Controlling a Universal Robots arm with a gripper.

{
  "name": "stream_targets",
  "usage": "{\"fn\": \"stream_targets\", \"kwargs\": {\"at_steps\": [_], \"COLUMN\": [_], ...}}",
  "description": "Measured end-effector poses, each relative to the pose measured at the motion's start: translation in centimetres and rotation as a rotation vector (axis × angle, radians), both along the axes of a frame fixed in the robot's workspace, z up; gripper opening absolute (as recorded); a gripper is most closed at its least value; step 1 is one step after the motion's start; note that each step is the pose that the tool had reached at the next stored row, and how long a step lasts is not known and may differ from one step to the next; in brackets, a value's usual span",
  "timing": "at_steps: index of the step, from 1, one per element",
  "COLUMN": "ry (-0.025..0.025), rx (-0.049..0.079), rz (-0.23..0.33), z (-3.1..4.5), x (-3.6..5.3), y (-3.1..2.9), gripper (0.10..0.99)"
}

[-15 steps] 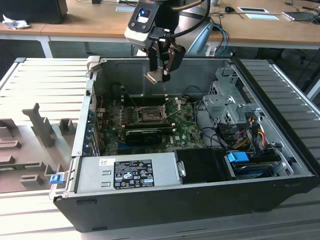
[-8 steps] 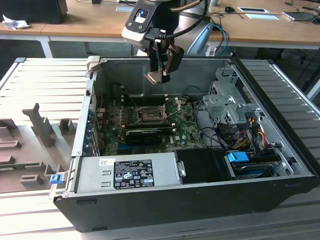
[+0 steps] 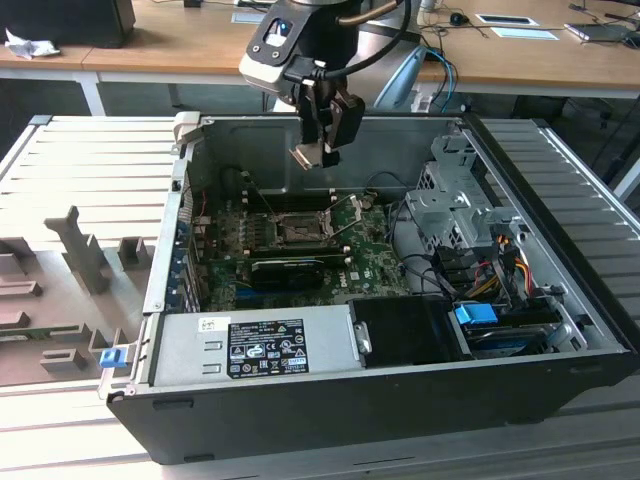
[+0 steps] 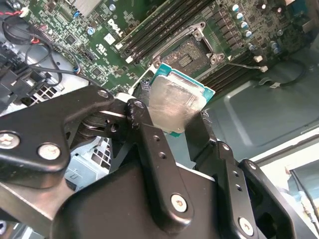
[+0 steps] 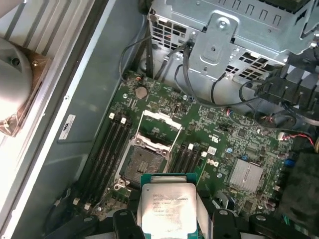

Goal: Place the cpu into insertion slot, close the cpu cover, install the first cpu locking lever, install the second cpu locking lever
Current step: 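Place the cpu into insertion slot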

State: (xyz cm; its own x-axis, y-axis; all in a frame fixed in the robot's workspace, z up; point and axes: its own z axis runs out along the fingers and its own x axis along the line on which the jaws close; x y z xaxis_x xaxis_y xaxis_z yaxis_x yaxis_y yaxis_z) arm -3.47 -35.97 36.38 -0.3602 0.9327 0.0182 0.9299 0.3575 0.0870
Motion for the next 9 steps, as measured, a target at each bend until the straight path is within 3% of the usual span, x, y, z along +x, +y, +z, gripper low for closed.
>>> {"fn": "stream_targets", "kwargs": {"at_steps": [9], "ry": [0.0001], "rx": [0.000], "rz": [-0.109], "z": [-0.30], "x": [0.00], "y": [0.00], "gripper": [0.529]}}
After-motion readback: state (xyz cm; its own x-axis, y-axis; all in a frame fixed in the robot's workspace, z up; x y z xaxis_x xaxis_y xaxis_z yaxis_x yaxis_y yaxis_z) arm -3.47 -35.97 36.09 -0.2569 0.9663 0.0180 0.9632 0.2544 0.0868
